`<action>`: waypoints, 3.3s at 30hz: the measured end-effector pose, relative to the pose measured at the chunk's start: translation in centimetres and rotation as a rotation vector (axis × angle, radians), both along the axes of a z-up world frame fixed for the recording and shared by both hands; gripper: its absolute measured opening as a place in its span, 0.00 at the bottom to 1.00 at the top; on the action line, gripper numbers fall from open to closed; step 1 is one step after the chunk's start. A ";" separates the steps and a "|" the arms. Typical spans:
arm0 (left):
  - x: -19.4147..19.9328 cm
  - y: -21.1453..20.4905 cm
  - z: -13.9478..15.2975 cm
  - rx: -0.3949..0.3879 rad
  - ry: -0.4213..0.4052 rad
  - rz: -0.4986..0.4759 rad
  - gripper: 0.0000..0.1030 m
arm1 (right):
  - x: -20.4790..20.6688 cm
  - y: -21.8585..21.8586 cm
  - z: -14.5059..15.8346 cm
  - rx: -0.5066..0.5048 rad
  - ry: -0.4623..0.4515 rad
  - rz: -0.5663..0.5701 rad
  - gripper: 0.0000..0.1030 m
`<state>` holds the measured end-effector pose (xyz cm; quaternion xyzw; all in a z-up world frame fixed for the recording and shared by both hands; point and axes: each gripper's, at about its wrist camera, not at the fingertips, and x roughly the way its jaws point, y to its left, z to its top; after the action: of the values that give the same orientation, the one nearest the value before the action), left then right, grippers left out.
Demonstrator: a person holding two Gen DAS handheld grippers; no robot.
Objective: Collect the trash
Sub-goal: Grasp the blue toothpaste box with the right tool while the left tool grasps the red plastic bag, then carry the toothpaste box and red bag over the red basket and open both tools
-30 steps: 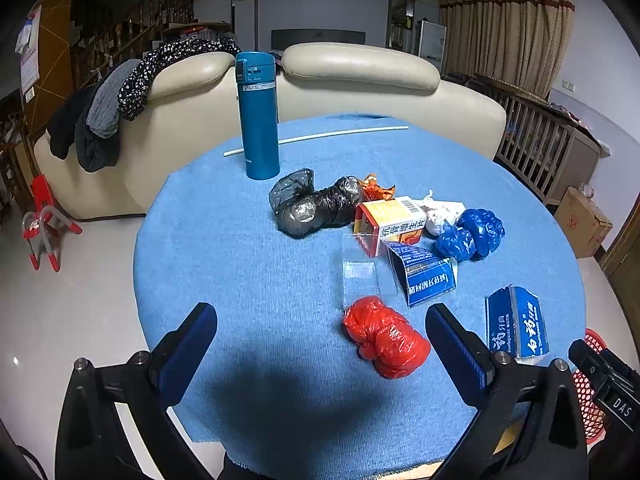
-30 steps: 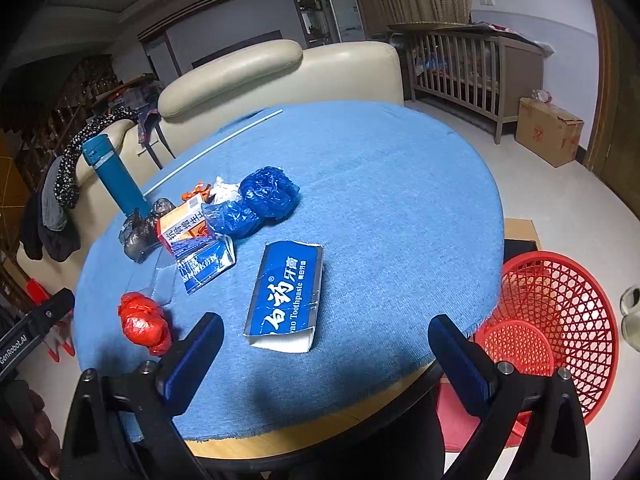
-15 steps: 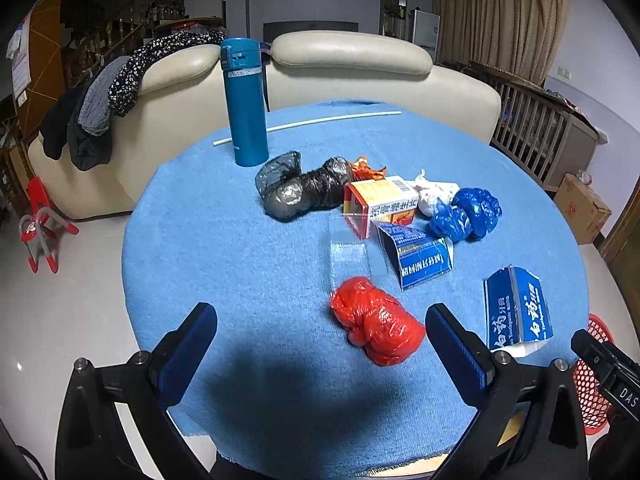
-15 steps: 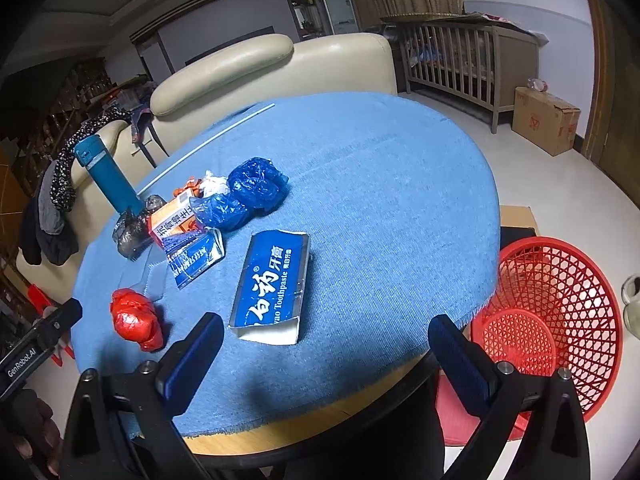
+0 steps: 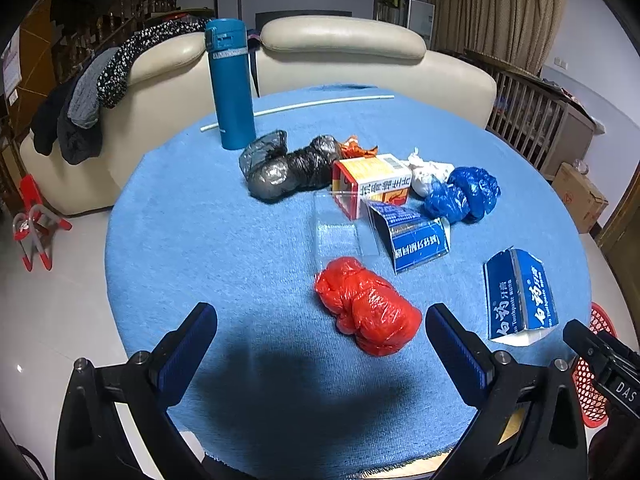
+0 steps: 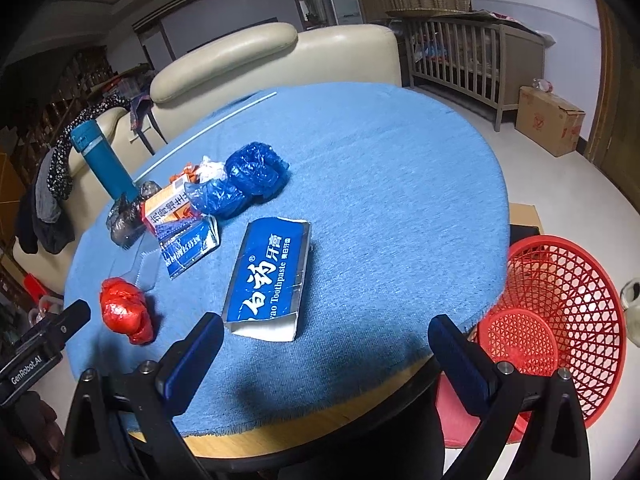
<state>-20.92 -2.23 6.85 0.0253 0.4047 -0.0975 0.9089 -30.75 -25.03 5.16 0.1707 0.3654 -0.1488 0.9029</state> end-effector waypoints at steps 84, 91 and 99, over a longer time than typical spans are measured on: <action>-7.3 -20.6 4.2 0.089 -0.133 -0.445 0.56 | -13.6 -18.7 0.3 0.196 -0.255 -0.300 0.58; -8.8 -23.8 4.0 0.102 -0.135 -0.521 0.56 | -15.8 -21.6 -1.4 0.221 -0.236 -0.371 0.58; -10.3 -26.8 4.0 0.094 -0.139 -0.597 0.56 | -16.6 -23.4 -3.2 0.227 -0.180 -0.388 0.58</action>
<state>-31.22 -29.07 10.87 0.1915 0.3202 -0.3392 0.8635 -47.37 -48.38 2.00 0.3508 0.2584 -0.2618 0.8612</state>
